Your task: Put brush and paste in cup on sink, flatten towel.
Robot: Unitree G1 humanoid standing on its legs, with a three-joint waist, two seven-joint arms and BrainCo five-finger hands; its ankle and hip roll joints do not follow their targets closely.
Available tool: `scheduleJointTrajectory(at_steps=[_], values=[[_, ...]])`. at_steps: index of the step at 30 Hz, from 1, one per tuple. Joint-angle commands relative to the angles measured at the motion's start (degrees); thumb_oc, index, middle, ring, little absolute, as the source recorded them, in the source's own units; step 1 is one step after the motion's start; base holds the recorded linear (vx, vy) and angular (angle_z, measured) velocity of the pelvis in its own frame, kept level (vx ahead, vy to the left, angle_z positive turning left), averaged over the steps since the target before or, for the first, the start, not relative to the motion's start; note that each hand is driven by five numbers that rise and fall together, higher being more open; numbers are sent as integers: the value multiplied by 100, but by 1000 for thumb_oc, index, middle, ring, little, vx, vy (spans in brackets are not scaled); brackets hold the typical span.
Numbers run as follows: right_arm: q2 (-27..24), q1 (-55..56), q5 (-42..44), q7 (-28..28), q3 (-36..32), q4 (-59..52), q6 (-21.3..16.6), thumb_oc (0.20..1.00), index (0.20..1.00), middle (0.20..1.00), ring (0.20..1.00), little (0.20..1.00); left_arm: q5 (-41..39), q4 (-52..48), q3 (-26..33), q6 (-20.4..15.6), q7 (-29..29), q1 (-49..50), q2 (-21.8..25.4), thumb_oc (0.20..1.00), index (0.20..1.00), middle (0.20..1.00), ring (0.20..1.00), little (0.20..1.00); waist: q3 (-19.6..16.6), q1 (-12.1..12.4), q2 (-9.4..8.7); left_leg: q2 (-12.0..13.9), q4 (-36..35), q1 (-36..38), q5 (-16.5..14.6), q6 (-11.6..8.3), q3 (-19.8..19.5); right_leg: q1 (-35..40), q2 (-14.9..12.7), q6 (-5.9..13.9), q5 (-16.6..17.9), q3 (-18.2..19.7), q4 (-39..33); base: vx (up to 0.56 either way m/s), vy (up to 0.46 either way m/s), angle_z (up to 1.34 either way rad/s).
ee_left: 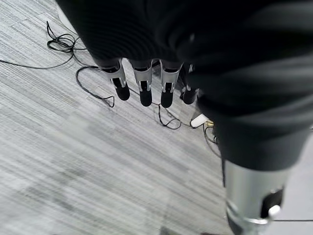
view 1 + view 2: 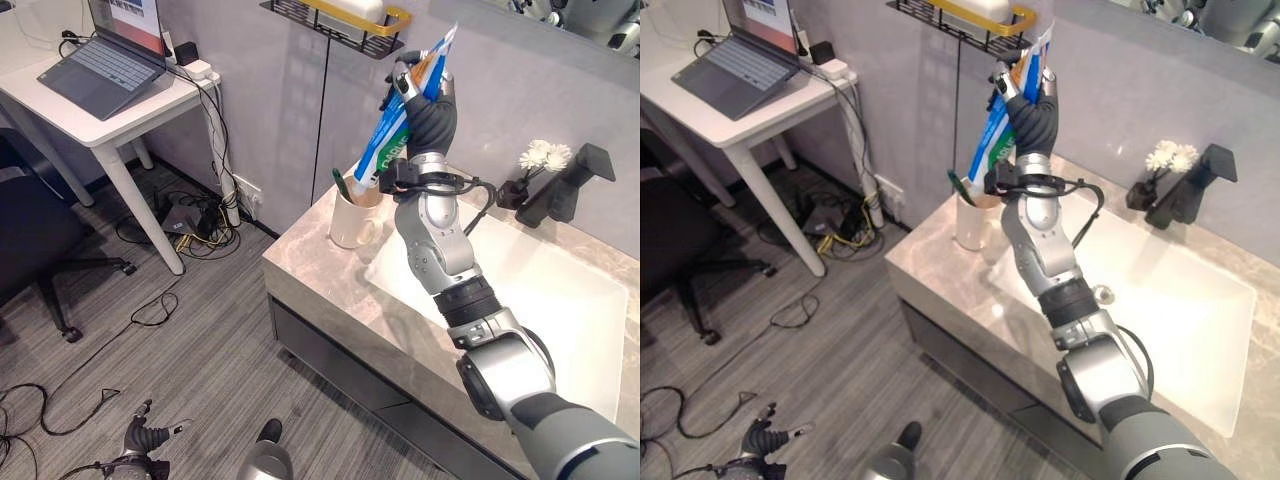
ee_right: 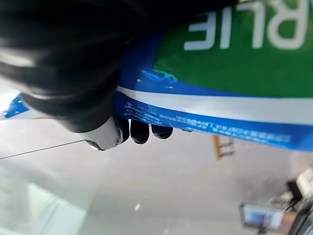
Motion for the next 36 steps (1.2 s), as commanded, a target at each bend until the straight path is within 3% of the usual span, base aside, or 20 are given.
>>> scheduleJointTrajectory(at_steps=[1, 19, 20, 21, 22, 23, 33, 36], values=[[-262, -744, -270, -101, -42, -12, -211, 200, 200, 200, 200, 200, 137, 281, -304, -50, 31, -169, 253, 1000, 1000, 1000, 1000, 1000, -137, 154, -54, 4, -252, -117, -2, 167, -444, 522, -404, 380, -64, 107, 39, 16, 7, 8], [-357, -592, -1347, -399, 67, -70, -76, 200, 200, 200, 200, 200, 338, 849, -528, 8, 157, -474, 79, 1000, 1000, 1000, 1000, 1000, -20, 282, -168, -54, -252, -226, -6, 195, -623, 523, -366, 397, -81, -22, 39, 6, 1, 2], [-351, -565, -1358, -380, 79, -92, -78, 395, 395, 395, 395, 395, 342, 847, -527, 14, 157, -473, 73, 1000, 1000, 1000, 1000, 1000, -19, 278, -171, -53, -252, -221, -9, 197, -623, 522, -364, 397, -78, -18, 39, 0, 0, 0], [-345, -546, -1380, -387, 94, -91, -68, 529, 529, 529, 529, 529, 350, 870, -535, 16, 165, -480, 59, 1000, 1000, 1000, 1000, 1000, -19, 272, -172, -53, -252, -216, -10, 199, -620, 520, -362, 394, -82, -8, 39, 0, 0, 0], [-350, -534, -1400, -384, 100, -91, -70, 733, 733, 733, 733, 733, 357, 870, -538, 13, 171, -482, 51, 1000, 1000, 1000, 1000, 1000, -15, 265, -174, -52, -252, -211, -12, 201, -613, 518, -362, 394, -79, -5, 39, 0, 0, 0], [-329, -496, -1409, -372, 130, -94, -61, 1000, 1000, 1000, 1000, 1000, 355, 852, -559, 19, 172, -481, 32, 1000, 1000, 1000, 1000, 1000, -22, 253, -177, -53, -252, -200, -20, 206, -600, 515, -358, 394, -81, 6, 39, 0, 0, 0], [-311, -493, -1422, -379, 131, -58, -28, 1000, 1000, 1000, 1000, 1000, 306, 629, -616, -22, 179, -459, 40, 1000, 1000, 1000, 1000, 1000, -84, 183, -140, -29, -252, -144, -38, 205, -538, 514, -366, 395, -82, 65, 39, 0, 0, 0], [-397, -468, -1765, -581, 4, -216, 45, 1000, 1000, 1000, 1000, 1000, 90, -166, -690, -108, 17, -355, 175, 1000, 1000, 1000, 1000, 1000, -96, 169, -66, -66, -252, -168, 80, 228, -517, 481, -407, 359, 24, 8, 39, -100, 42, 0]])
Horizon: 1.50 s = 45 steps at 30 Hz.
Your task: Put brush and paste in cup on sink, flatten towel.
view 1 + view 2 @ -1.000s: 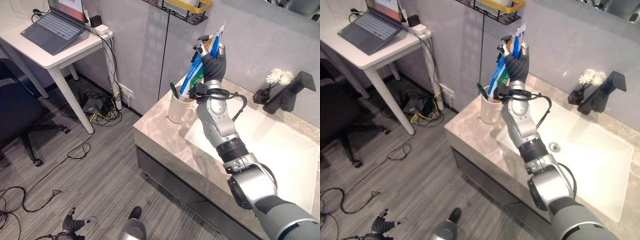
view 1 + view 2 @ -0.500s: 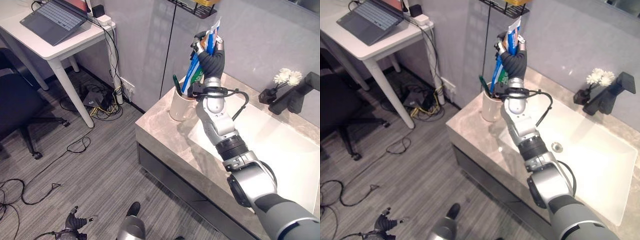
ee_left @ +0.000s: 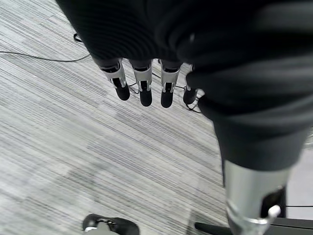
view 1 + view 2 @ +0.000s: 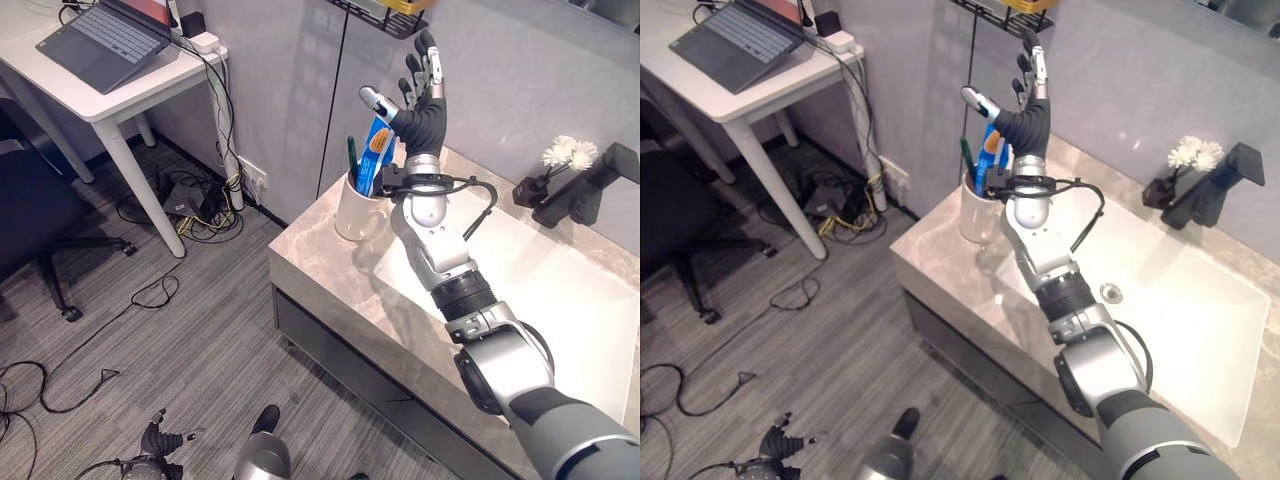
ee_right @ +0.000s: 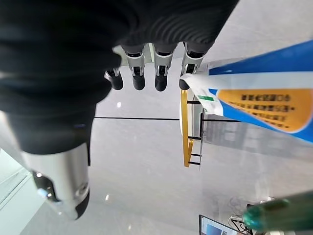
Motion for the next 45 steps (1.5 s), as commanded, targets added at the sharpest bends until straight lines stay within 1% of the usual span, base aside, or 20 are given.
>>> scheduleJointTrajectory(at_steps=[1, 4, 5, 6, 10, 12, 13, 14, 16, 18, 21, 22, 26, 27, 30, 31, 37, 41, 42, 45], values=[[-337, -302, -424, -212, -38, -393, -166, 1000, 1000, 1000, 1000, 1000, -171, -312, -453, -202, -45, 22, 381, 1000, 1000, 1000, 1000, 1000, -242, 82, 86, -27, -332, -13, 84, 231, -447, 563, -409, 381, 10, 86, 39, 0, 0, 0], [-416, -252, -817, -379, -209, -622, -66, 1000, 1000, 1000, 1000, 1000, -335, -1151, -564, -288, -366, 128, 615, 1000, 1000, 1000, 1000, 1000, -272, 29, 154, -14, -332, 10, 79, 224, -429, 579, -403, 377, 4, 100, 39, -31, -5, 0], [-486, -224, -1030, -485, -368, -835, -27, 1000, 1000, 1000, 1000, 1000, -469, -2094, -689, -402, -667, 242, 905, 548, 548, 548, 548, 548, -295, -27, 228, -3, -332, 17, 74, 219, -404, 574, -405, 378, -5, 123, 39, -50, -4, -1], [-478, -210, -1036, -487, -377, -848, -19, 1000, 1000, 1000, 1000, 1000, -475, -2130, -677, -381, -675, 267, 924, 200, 200, 200, 200, 200, -299, -22, 220, 0, -332, 21, 72, 218, -401, 575, -403, 377, -5, 127, 39, -50, 5, -2], [-621, 47, -1302, -522, -678, -1499, -50, 1000, 1000, 1000, 1000, 1000, -1471, -3896, -467, -655, -1226, 568, 1545, 200, 200, 200, 200, 200, -365, -204, 334, 33, -332, 128, 32, 223, -236, 546, -417, 369, -16, 294, 39, -36, 22, -13], [-1636, 495, -2584, -759, -832, -2109, 154, 1000, 1000, 1000, 1000, 1000, -2370, -5476, 92, -935, -1699, 771, 2077, 200, 200, 200, 200, 200, -430, -428, 398, 71, -332, 204, 2, 203, -87, 491, -427, 397, -9, 471, 39, -46, 8, -37], [-1625, 504, -2597, -768, -829, -2116, 158, 1000, 1000, 1000, 1000, 1000, -2383, -5501, 113, -921, -1707, 799, 2085, 200, 200, 200, 200, 200, -436, -424, 396, 74, -332, 207, 0, 202, -78, 489, -425, 396, -7, 480, 39, -27, 10, -37], [-2216, 858, -2940, -742, -822, -2138, 294, 1000, 1000, 1000, 1000, 1000, -2850, -6081, 338, -1075, -1918, 845, 2276, 200, 200, 200, 200, 200, -451, -600, 417, 104, -332, 259, -15, 206, 25, 436, -424, 407, 6, 606, 39, -24, 23, -31], [-2345, 1078, -2924, -680, -903, -2193, 312, 1000, 1000, 1000, 1000, 1000, -2946, -6268, 453, -1080, -1947, 914, 2319, 200, 200, 200, 200, 200, -473, -667, 413, 106, -332, 267, 9, 219, 93, 389, -442, 406, 40, 673, 39, -14, 22, -58], [-3330, 2503, -2956, -590, -1681, -1715, 297, 1000, 1000, 1000, 1000, 1000, -3102, -6772, 1264, -1224, -2054, 1287, 2445, 200, 200, 200, 200, 200, -482, -1047, 492, 211, -332, 476, -78, 200, 402, 306, -394, 426, 37, 1001, 39, 15, 4, -51], [-3619, 3150, -2982, -606, -2093, -1332, 385, 1000, 1000, 1000, 1000, 1000, -3116, -6771, 1563, -1208, -1997, 1478, 2375, 200, 200, 200, 200, 200, -481, -1187, 502, 243, -332, 537, -73, 195, 537, 245, -389, 432, 77, 1120, 39, 0, -3, -36], [-3776, 3750, -3002, -560, -2479, -943, 531, 1000, 1000, 1000, 1000, 1000, -2895, -6718, 1873, -1216, -1891, 1703, 2296, 200, 200, 200, 200, 200, -455, -1328, 532, 281, -332, 614, -118, 181, 639, 225, -360, 438, 77, 1231, 39, 17, -5, -58], [-3591, 4748, -2533, -389, -3094, -34, 793, 1000, 1000, 1000, 1000, 1000, -2710, -6606, 2232, -1074, -1581, 1971, 2023, 200, 200, 200, 200, 200, -437, -1552, 550, 333, -332, 670, -126, 163, 772, 180, -327, 425, 97, 1356, 39, 6, -15, -26], [-3596, 4748, -2525, -387, -3096, -25, 784, 1000, 1000, 1000, 1000, 1000, -2708, -6615, 2231, -1069, -1576, 1972, 2024, 200, 200, 200, 200, 200, -450, -1553, 539, 318, -332, 636, -92, 170, 770, 148, -341, 421, 122, 1357, 39, -11, -16, -26], [-3434, 5283, -2120, -84, -3084, 1516, 1045, 1000, 1000, 1000, 1000, 1000, -2832, -6492, 2426, -895, -1533, 2110, 1848, 200, 200, 200, 200, 200, -411, -1711, 592, 364, -332, 660, -96, 145, 832, 130, -306, 415, 109, 1412, 39, 8, -18, -13], [-3442, 5267, -2114, -86, -3076, 1536, 1033, 1000, 1000, 1000, 1000, 1000, -2834, -6489, 2426, -896, -1534, 2105, 1846, 200, 200, 200, 200, 200, -413, -1715, 589, 354, -332, 639, -71, 150, 829, 111, -314, 412, 128, 1411, 39, 5, -13, -6], [-2956, 5027, -1467, 783, -2282, 4424, 1229, 1000, 1000, 1000, 1000, 1000, -3019, -5892, 2188, -704, -1671, 1848, 2048, 200, 200, 200, 200, 200, -322, -1753, 741, 344, -332, 533, -18, 112, 815, 20, -298, 403, 117, 1372, 39, -3, -4, -2], [-2512, 4946, -1394, 1292, -1930, 5103, 1323, 1000, 1000, 1000, 1000, 1000, -3138, -5646, 2141, -651, -1763, 1643, 2093, 200, 200, 200, 200, 200, -305, -1751, 803, 328, -332, 405, 25, 115, 813, -130, -306, 403, 138, 1397, 39, 15, -14, 5], [-2055, 5055, -1760, 1638, -1460, 5121, 1360, 1000, 1000, 1000, 1000, 1000, -3122, -5586, 2236, -584, -1856, 1607, 2127, 200, 200, 200, 200, 200, -263, -1738, 858, 350, -332, 346, 65, 93, 809, -211, -265, 385, 127, 1463, 39, 0, 0, 0], [-1634, 5171, -1910, 1745, -1193, 4919, 1331, 1000, 1000, 1000, 1000, 1000, -3135, -5491, 2203, -549, -1903, 1506, 2140, 200, 200, 200, 200, 200, -252, -1769, 899, 336, -332, 114, 172, 59, 713, -342, -275, 382, 147, 1371, 39, 23, -26, 2]])
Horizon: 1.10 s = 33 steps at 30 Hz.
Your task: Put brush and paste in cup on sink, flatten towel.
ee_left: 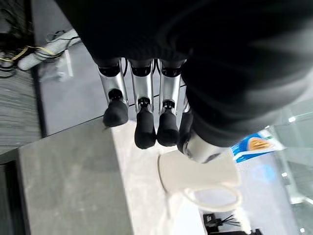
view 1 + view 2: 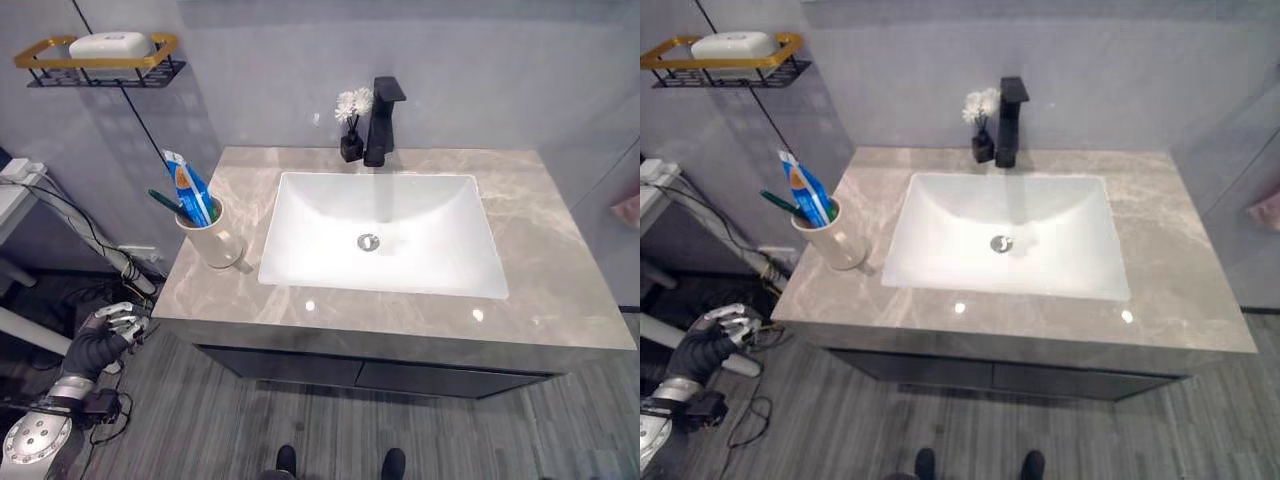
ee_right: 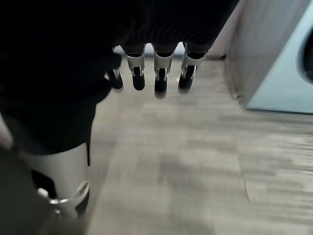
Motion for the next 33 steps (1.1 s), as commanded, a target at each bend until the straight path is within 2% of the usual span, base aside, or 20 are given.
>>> scheduleJointTrajectory(at_steps=[1, 5, 6, 10, 19, 33], values=[[-86, -350, -164, 86, 199, -275, -34, 1000, 1000, 1000, 1000, 1000, -128, -288, 307, -192, -34, -248, 330, 200, 200, 200, 200, 200, 83, -52, -219, 100, 5, -409, 198, -22, -570, 164, -403, 447, -130, -117, 40, 1, -9, 13], [214, -411, -448, 158, 718, -649, -95, 1000, 1000, 1000, 1000, 1000, 69, -167, 232, -210, 1, -372, 336, 200, 200, 200, 200, 200, 92, -54, -191, 96, 5, -551, 247, -36, -559, 26, -413, 443, -104, -120, 40, 39, -6, 12], [314, -398, -697, 294, 1161, -1155, -167, 1000, 1000, 1000, 1000, 1000, 93, -141, 228, -227, 14, -402, 353, 200, 200, 200, 200, 200, 128, -56, -177, 119, 5, -557, 240, -56, -515, -8, -395, 432, -117, -76, 40, 49, -9, -1], [270, -328, -944, 442, 1602, -1996, -295, 1000, 1000, 1000, 1000, 1000, 116, -96, 140, -259, 25, -468, 362, 200, 200, 200, 200, 200, 158, -98, -172, 124, 5, -648, 283, -78, -489, -120, -383, 429, -107, -39, 40, 37, -9, -10], [301, -182, -970, 483, 1697, -2322, -383, 1000, 1000, 1000, 1000, 1000, 15, 158, -18, -291, 44, -663, 405, 200, 200, 200, 200, 200, 204, -186, -165, 166, 5, -747, 303, -108, -474, -231, -353, 432, -132, -26, 40, 47, -8, -1], [399, -134, -774, 424, 1543, -1952, -321, 1000, 1000, 1000, 1000, 1000, -29, 793, -441, -239, 129, -1258, 395, 200, 200, 200, 200, 200, 258, -368, -175, 190, 5, -797, 261, -127, -402, -383, -333, 427, -129, 104, 40, 33, 3, -3]])
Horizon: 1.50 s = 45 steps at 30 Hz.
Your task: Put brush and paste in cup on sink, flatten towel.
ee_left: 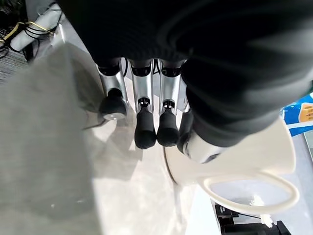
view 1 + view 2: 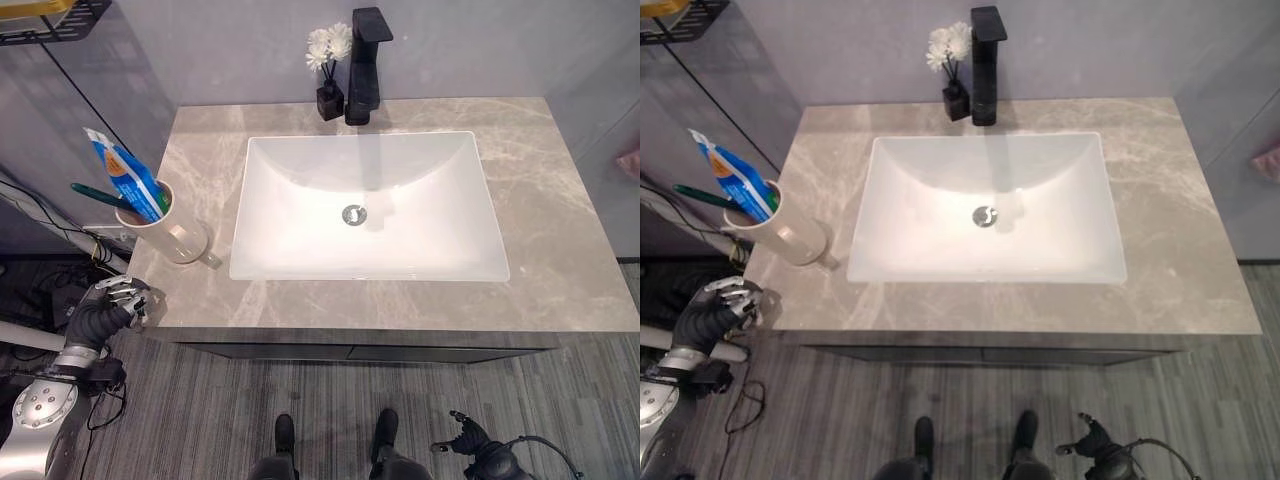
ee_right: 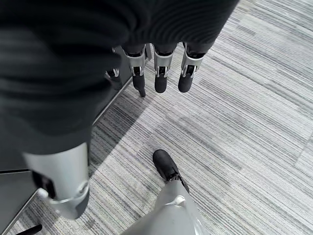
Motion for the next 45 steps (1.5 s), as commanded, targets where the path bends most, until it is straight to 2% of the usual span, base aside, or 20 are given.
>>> scheduleJointTrajectory(at_steps=[1, 7, 17, 23, 36, 41, 45], values=[[-10, -101, 193, -46, -73, -110, -46, 1000, 1000, 1000, 1000, 1000, -34, 281, -331, -137, 126, -221, 366, 200, 200, 200, 200, 200, 29, -59, -146, 123, 6, -197, 208, -82, -464, 281, -412, 503, -195, 38, 38, 38, 5, -4], [19, -134, 237, -59, -45, -93, -19, 1000, 1000, 1000, 1000, 1000, -38, 382, -483, -84, 189, -503, 365, 200, 200, 200, 200, 200, 13, -126, -148, 151, 6, -156, 177, -89, -400, 266, -385, 493, -209, 104, 38, 41, -2, -2], [85, -82, 238, -6, -43, 81, -3, 1000, 1000, 1000, 1000, 1000, -10, 6, -492, -46, 47, -374, 364, 200, 200, 200, 200, 200, -53, -147, -178, 185, 6, -65, 156, -92, -355, 322, -354, 474, -252, 152, 38, 13, -6, -2], [81, -87, 244, 19, 8, 48, 14, 1000, 1000, 1000, 1000, 1000, 10, 264, -551, -57, 155, -657, 343, 200, 200, 200, 200, 200, -50, -169, -170, 195, 6, -81, 156, -99, -368, 316, -332, 467, -271, 148, 38, 6, -2, -3], [96, -74, 431, 38, -35, -1, 37, 1000, 1000, 1000, 1000, 1000, 317, 824, -465, -159, 518, -1390, 660, 200, 200, 200, 200, 200, -10, -242, -244, 188, 6, -234, 180, -102, -391, 165, -308, 468, -243, 178, 38, 0, 0, 0], [125, -94, 440, 66, 49, 3, 55, 1000, 1000, 1000, 1000, 1000, 416, 1094, -680, -156, 594, -1812, 733, 200, 200, 200, 200, 200, 0, -302, -294, 183, 6, -343, 197, -100, -401, 52, -293, 475, -213, 231, 38, 0, 0, 0], [155, -127, 456, 65, 77, -7, 54, 1000, 1000, 1000, 1000, 1000, 346, 962, -744, -152, 549, -1782, 687, 200, 200, 200, 200, 200, 13, -305, -309, 177, 6, -349, 185, -92, -398, 24, -286, 469, -212, 267, 38, 0, 0, 0]])
